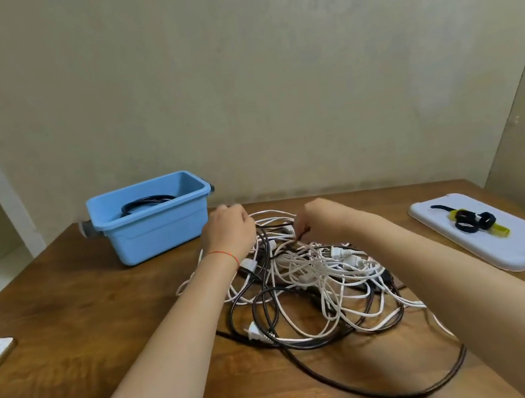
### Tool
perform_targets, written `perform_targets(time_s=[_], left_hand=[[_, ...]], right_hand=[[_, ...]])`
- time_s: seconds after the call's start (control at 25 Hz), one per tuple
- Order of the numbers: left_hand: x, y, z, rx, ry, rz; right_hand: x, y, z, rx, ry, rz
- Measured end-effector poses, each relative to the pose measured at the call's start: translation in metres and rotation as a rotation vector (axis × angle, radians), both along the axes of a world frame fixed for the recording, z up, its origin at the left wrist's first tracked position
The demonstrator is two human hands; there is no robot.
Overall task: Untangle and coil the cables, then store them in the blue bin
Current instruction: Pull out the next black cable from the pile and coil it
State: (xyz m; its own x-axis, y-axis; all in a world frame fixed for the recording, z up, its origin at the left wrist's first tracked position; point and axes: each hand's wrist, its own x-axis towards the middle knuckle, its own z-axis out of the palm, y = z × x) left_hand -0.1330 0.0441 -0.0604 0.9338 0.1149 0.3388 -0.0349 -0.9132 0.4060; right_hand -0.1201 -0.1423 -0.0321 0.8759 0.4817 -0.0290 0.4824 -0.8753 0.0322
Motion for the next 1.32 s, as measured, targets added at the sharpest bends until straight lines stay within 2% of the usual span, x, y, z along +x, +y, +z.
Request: perform_targets(time_s=[0.08, 0.16, 0.2, 0.32, 0.4, 0.48, 0.56, 0.68, 0.72, 0.8, 0.88, 0.92, 0.96, 1.04, 1.12, 1.24, 1.32], left_hand=[[-0.004, -0.006, 0.014, -0.213, -0.036, -0.166], [-0.011, -0.027, 0.027, -0.490, 0.044, -0.400], [-0.013, -0.038, 0.031, -0.557, 0.060, -0.432], [-0.009, -0.045, 0.030, -0.511, -0.005, -0.306], [-0.003, -0.029, 0.018, -0.400, 0.037, -0.156], [-0.003, -0.011, 0.010, -0.380, 0.079, -0.011], [-0.007, -0.007, 0.014, -0.411, 0.103, 0.071], [-0.012, -0.025, 0.033, -0.405, 0.067, 0.007], [-0.015, -0.034, 0.039, -0.426, 0.045, -0.041], [-0.019, -0.051, 0.048, -0.517, 0.035, -0.183], [-0.028, -0.068, 0.054, -0.561, 0.123, -0.391], [-0.032, -0.078, 0.054, -0.569, 0.188, -0.497], [-0.037, -0.089, 0.052, -0.559, 0.253, -0.569], [-0.043, -0.109, 0.046, -0.512, 0.369, -0.638], [-0.046, -0.116, 0.046, -0.422, 0.420, -0.603], [-0.028, -0.087, 0.049, -0.160, 0.318, -0.416], [-0.012, -0.059, 0.046, 0.054, 0.260, -0.324]], right_hand=[[0.004, -0.013, 0.009, 0.350, -0.144, -0.004], [0.002, -0.016, 0.024, 0.695, -0.250, -0.009], [-0.002, -0.015, 0.034, 0.890, -0.268, -0.007], [-0.013, -0.031, 0.071, 1.476, -0.340, -0.056], [-0.009, -0.067, 0.092, 1.694, -0.508, -0.214], [-0.004, -0.102, 0.098, 1.645, -0.542, -0.352], [-0.005, -0.111, 0.087, 1.521, -0.404, -0.402], [-0.019, -0.092, 0.067, 1.505, -0.131, -0.403], [-0.026, -0.085, 0.065, 1.555, -0.021, -0.409], [-0.033, -0.075, 0.064, 1.786, 0.237, -0.415], [-0.035, -0.067, 0.062, 2.082, 0.474, -0.370], [-0.033, -0.064, 0.062, 2.205, 0.528, -0.345], [-0.032, -0.061, 0.062, 2.308, 0.557, -0.314], [-0.029, -0.066, 0.064, 2.386, 0.526, -0.281], [-0.026, -0.084, 0.063, 2.301, 0.407, -0.352], [-0.012, -0.139, 0.045, 2.089, 0.188, -0.642], [-0.005, -0.168, 0.031, 1.981, 0.199, -0.862]])
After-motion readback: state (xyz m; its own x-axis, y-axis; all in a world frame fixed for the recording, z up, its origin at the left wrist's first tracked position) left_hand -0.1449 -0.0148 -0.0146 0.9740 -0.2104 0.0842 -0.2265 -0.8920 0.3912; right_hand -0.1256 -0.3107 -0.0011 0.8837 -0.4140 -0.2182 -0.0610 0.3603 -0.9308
